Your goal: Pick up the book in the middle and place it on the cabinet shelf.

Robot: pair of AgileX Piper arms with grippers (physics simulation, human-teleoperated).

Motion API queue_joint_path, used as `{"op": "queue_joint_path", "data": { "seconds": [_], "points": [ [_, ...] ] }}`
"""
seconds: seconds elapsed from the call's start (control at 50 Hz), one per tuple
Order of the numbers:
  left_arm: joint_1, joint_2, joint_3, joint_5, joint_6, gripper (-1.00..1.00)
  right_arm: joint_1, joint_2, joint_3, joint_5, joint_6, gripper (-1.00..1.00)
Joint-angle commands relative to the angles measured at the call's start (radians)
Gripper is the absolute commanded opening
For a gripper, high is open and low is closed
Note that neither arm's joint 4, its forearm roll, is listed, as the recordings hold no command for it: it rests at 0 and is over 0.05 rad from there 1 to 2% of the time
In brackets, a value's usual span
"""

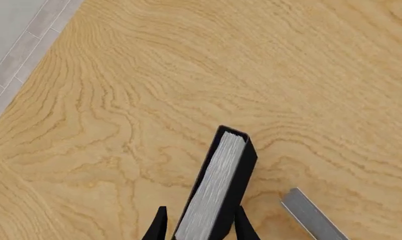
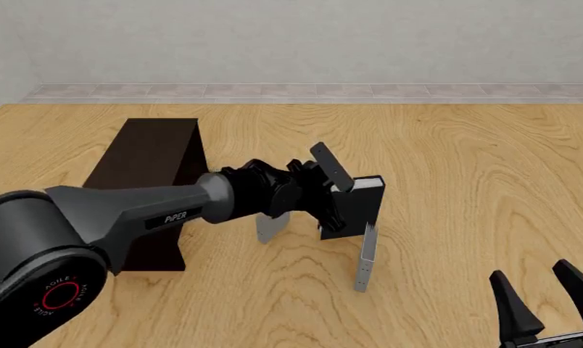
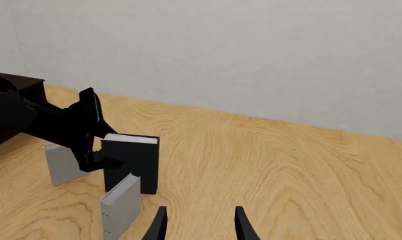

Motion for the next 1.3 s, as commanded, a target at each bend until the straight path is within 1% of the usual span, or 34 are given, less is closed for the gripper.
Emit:
{"op": "queue_joint_path", "data": {
  "seconds": [0.02, 0.18, 0.2, 0.22, 0.26, 0.34, 0.42, 0.44, 0.48, 0.52, 0.6, 0.66, 0.7, 0.78, 0.8, 0.82, 0.88, 0.94, 1.02, 1.06, 1.08, 1.1, 1.12, 1.18, 1.22, 1.24, 1.3],
  "points": [
    [-0.023, 0.028, -0.001, 0.013, -0.009, 1.00, 0.000, 0.000, 0.000, 0.000, 0.002, 1.00],
    [-0.022, 0.031, 0.000, 0.022, -0.015, 1.00, 0.001, 0.000, 0.000, 0.000, 0.002, 1.00],
    [-0.022, 0.028, 0.004, 0.018, -0.009, -1.00, 0.000, 0.000, 0.000, 0.000, 0.001, 1.00],
    [-0.004, 0.024, 0.009, -0.003, 0.014, -1.00, 0.000, 0.000, 0.000, 0.000, 0.000, 1.00],
    [0.002, 0.036, -0.007, 0.005, 0.002, -1.00, 0.001, 0.001, 0.000, -0.001, -0.003, 1.00],
    [-0.004, 0.027, -0.004, 0.010, 0.000, -1.00, 0.001, 0.003, 0.000, -0.002, -0.004, 1.00],
    [0.012, 0.010, -0.004, 0.008, 0.015, -1.00, 0.001, 0.003, 0.000, -0.002, -0.003, 1.00],
    [0.035, 0.010, -0.005, -0.005, 0.035, -1.00, 0.001, 0.003, 0.000, -0.002, -0.003, 1.00],
    [0.063, 0.008, -0.022, -0.009, 0.037, -1.00, 0.003, 0.003, 0.000, -0.002, -0.004, 1.00],
    [0.063, 0.004, -0.029, -0.006, 0.027, -1.00, 0.004, 0.002, 0.000, -0.001, -0.006, 1.00],
    [0.065, -0.009, -0.033, -0.010, 0.042, -1.00, 0.007, 0.002, 0.000, -0.002, -0.009, 1.00],
    [0.080, -0.021, -0.029, -0.038, 0.052, -1.00, 0.006, 0.004, 0.000, -0.002, -0.007, 1.00],
    [0.076, -0.049, -0.005, -0.069, 0.070, -1.00, 0.007, 0.005, 0.000, -0.003, -0.008, 1.00],
    [0.099, -0.068, -0.014, -0.083, 0.052, -1.00, 0.008, 0.007, 0.000, -0.004, -0.008, 1.00],
    [0.097, -0.072, 0.006, -0.106, 0.088, -1.00, 0.008, 0.007, 0.000, -0.004, -0.008, 1.00],
    [0.106, -0.076, 0.013, -0.118, 0.093, -1.00, 0.008, 0.008, 0.000, -0.005, -0.009, 1.00],
    [0.108, -0.079, 0.017, -0.132, 0.081, -1.00, 0.009, 0.007, 0.000, -0.005, -0.009, 1.00],
    [0.103, -0.103, 0.047, -0.162, 0.087, -1.00, 0.010, 0.008, 0.000, -0.005, -0.010, 1.00],
    [0.090, -0.131, 0.075, -0.179, 0.072, -1.00, 0.010, 0.009, 0.000, -0.005, -0.010, 1.00],
    [0.084, -0.148, 0.101, -0.211, 0.078, -1.00, 0.010, 0.009, 0.000, -0.005, -0.010, 1.00],
    [0.083, -0.165, 0.126, -0.245, 0.102, -1.00, 0.009, 0.008, 0.000, -0.005, -0.009, 1.00],
    [0.081, -0.174, 0.135, -0.255, 0.100, -1.00, 0.009, 0.008, 0.000, -0.005, -0.009, 1.00],
    [0.073, -0.188, 0.144, -0.259, 0.078, -1.00, 0.009, 0.008, 0.000, -0.005, -0.009, 1.00],
    [0.058, -0.227, 0.184, -0.290, 0.040, -1.00, 0.009, 0.008, 0.000, -0.005, -0.009, 1.00],
    [0.051, -0.241, 0.200, -0.297, 0.040, -1.00, 0.010, 0.008, 0.000, -0.005, -0.009, 1.00],
    [0.029, -0.267, 0.222, -0.311, 0.018, -1.00, 0.010, 0.008, 0.000, -0.005, -0.009, 1.00],
    [-0.003, -0.333, 0.300, -0.379, 0.055, -1.00, 0.012, 0.009, 0.000, -0.006, -0.010, 1.00]
  ]
}}
